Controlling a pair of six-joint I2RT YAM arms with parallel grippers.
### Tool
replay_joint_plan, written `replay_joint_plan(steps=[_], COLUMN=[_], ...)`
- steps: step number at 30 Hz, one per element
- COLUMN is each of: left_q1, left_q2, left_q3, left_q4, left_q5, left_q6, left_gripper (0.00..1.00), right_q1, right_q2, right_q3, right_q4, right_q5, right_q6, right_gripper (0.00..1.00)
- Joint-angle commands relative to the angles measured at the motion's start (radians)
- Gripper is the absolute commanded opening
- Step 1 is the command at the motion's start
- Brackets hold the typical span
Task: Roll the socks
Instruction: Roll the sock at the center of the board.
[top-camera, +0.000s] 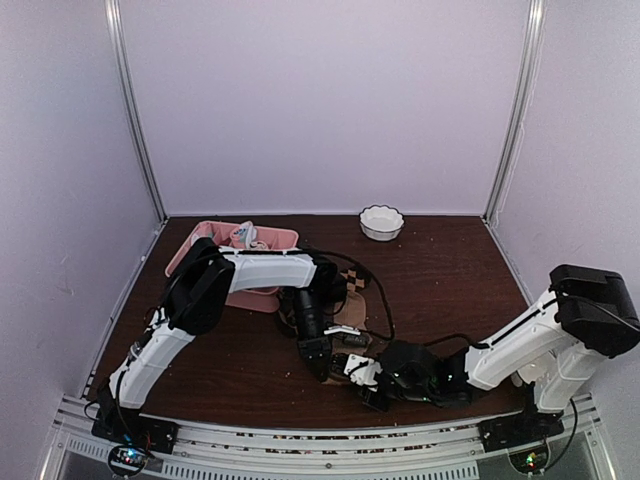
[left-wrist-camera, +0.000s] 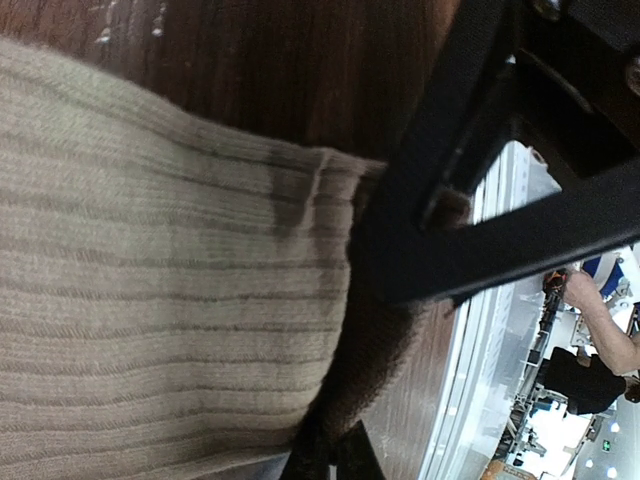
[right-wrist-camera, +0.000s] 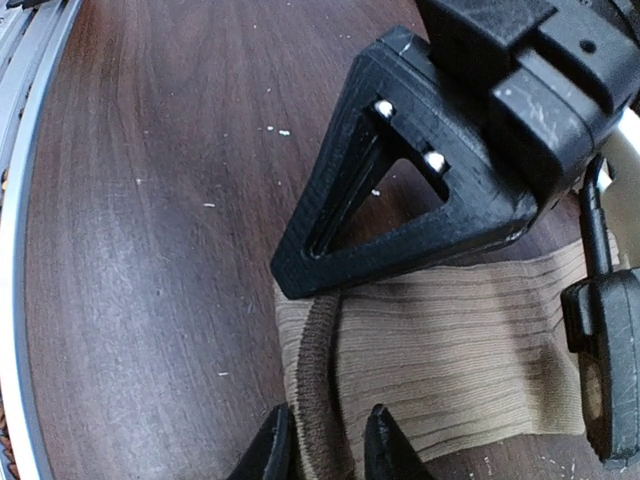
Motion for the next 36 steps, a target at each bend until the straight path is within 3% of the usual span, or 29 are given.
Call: replay_joint_plan(steps=[1, 9, 15, 17, 23, 26, 36], left_q1=[-0.002, -0.002, 0.007, 0.013, 0.019, 0.019, -0.104], left_q2=[0.063, 0.039, -0.087, -0.17, -0.523, -0.625, -0.656], left_q3=[-0.006, -0.022, -0.156, -0.242, -0.614, -0.725, -0.781], left_q4=[0.027, 0.065, 0.228, 0.329, 0.729, 0.87, 0.93], left_q5=[-0.116, -0.149, -0.225, -0.26, -0.318, -0.309, -0.329], left_q6=[-0.001, 0.001, -0.027, -0.036, 0.0, 0.018, 0.169], left_gripper=[0.0, 0.0, 0.25, 0.29, 0.31, 0.32, 0.3], right_q1=[-0.029, -0.06, -0.112, -0.141, -0.214, -0.233, -0.247], right_q2=[0.032, 0.049, 0.065, 0.081, 0.132, 0.149, 0.206], right_q3=[0.015, 0.003, -0.017, -0.027, -0.029, -0.031, -0.036], right_q4=[-0.011, 0.015, 0.024, 0.031, -0.005, -0.031, -0.078], right_q5=[-0.047, -0.12, -0.268, -0.334, -0.477, -0.502, -0.528], right_q6=[-0.007, 0.041, 0.174, 0.236, 0.366, 0.393, 0.44], right_gripper=[0.22, 0.0, 0.0, 0.0, 0.0, 0.0, 0.0])
